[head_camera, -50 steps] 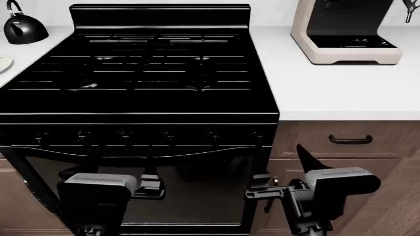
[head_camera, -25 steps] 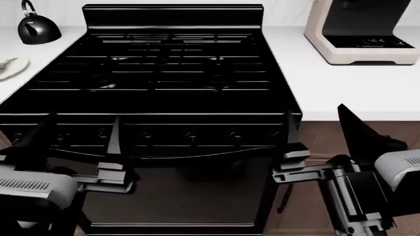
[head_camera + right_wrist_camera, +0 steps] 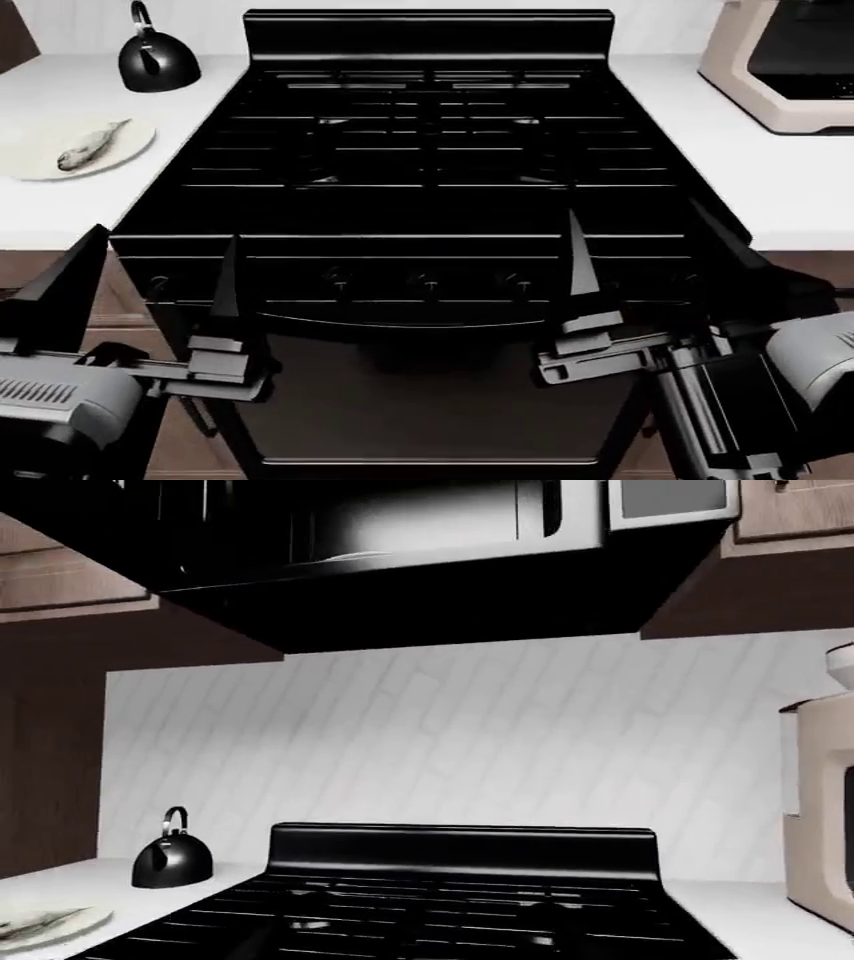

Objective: Pick the fish from the counter and place it in the microwave.

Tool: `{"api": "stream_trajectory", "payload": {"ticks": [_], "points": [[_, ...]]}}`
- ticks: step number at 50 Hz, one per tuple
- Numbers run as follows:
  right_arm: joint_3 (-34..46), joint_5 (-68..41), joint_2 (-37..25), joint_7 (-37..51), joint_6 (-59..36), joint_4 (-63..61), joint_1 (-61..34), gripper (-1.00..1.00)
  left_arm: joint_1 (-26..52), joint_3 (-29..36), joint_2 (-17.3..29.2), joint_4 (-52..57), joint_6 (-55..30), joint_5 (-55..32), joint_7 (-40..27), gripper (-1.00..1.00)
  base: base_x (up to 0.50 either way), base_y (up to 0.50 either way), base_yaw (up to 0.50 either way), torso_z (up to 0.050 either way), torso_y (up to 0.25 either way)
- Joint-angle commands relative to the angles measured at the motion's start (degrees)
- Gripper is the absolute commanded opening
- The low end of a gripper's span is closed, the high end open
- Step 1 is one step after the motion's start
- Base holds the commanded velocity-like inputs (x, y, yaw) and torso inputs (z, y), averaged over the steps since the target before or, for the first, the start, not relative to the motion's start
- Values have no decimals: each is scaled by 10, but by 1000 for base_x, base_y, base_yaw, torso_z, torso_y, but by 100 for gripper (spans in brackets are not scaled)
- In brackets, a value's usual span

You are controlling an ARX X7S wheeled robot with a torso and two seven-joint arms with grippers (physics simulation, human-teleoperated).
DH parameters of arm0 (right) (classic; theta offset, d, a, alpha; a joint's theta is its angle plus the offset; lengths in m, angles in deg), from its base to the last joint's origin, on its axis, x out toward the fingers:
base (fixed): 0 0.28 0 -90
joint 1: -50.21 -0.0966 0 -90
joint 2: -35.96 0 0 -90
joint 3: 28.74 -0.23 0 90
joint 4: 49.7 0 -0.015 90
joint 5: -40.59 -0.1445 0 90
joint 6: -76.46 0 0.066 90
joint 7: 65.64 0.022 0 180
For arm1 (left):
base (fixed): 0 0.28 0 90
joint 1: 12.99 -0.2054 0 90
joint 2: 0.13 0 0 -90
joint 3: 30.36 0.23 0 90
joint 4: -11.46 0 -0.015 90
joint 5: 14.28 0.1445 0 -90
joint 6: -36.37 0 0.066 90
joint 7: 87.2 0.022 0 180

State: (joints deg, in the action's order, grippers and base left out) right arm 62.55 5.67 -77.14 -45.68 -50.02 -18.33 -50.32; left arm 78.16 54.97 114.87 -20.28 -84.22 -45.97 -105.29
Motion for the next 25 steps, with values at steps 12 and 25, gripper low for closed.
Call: {"api": "stream_trajectory", "payload": {"ticks": [12,25], "points": [[41,5,-19,13,30,6,-5,100,-7,10,15,-6,23,-11,-20,100,48,500,0,0,0],[63,11,-20,18,41,14,-11,100,-6,13,22,-7,31,-16,-27,100,51,500,0,0,0]]}}
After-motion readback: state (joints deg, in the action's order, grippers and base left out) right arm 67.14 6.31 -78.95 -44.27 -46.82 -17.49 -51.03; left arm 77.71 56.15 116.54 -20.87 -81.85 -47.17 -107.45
